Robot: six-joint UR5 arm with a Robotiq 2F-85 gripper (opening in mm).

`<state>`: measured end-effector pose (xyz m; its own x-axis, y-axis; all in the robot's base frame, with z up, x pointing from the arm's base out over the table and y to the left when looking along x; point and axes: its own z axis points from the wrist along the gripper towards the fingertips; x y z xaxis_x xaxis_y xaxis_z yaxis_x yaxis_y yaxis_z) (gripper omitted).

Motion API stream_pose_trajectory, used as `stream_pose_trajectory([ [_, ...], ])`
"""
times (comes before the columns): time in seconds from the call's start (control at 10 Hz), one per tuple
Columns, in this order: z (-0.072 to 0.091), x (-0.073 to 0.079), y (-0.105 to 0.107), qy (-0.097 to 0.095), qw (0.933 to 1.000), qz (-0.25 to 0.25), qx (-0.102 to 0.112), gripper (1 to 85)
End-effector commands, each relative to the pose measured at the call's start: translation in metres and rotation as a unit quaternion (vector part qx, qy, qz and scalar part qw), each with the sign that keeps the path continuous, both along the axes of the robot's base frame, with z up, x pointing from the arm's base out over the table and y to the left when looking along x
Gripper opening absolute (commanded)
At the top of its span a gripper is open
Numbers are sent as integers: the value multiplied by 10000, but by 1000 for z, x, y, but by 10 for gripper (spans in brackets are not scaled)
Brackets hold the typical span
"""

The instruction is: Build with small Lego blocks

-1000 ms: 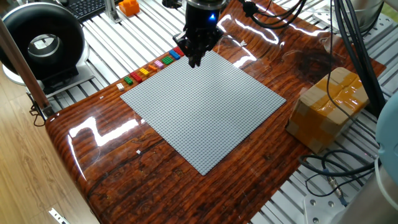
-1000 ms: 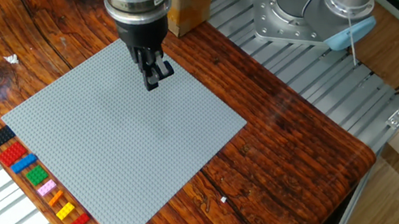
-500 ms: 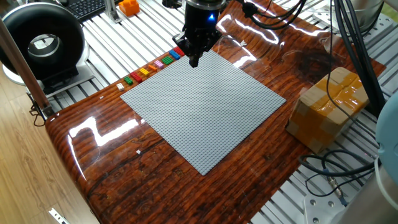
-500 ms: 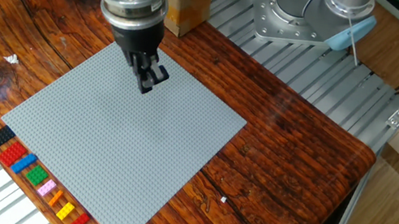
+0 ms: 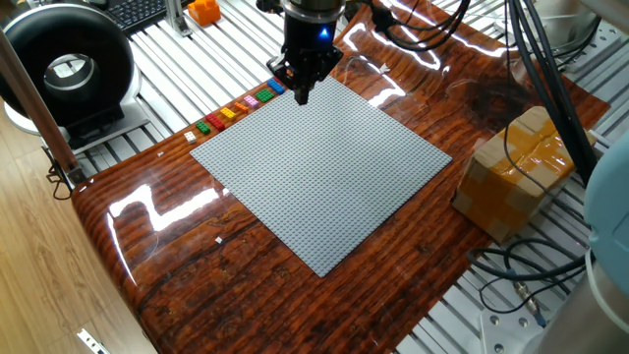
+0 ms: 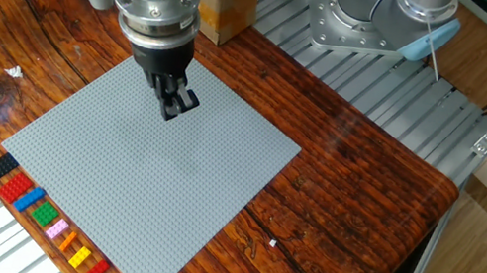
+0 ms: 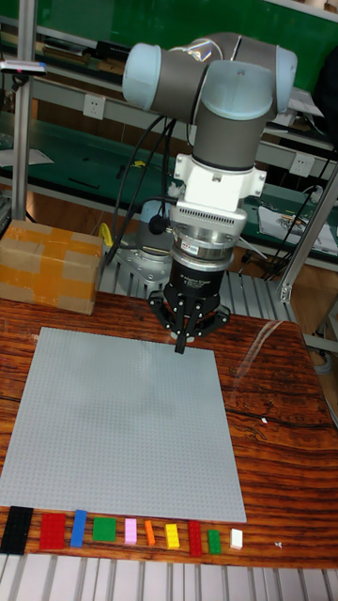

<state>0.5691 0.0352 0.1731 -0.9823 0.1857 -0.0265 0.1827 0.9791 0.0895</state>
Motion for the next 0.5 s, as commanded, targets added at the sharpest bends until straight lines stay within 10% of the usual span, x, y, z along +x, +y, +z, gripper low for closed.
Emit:
stream_pose_trajectory([
  [0.0, -3, 2, -1, -37, 10000, 79, -1, 10],
  [0.4, -3, 3, 4, -86, 9999, 12, 140, 10],
])
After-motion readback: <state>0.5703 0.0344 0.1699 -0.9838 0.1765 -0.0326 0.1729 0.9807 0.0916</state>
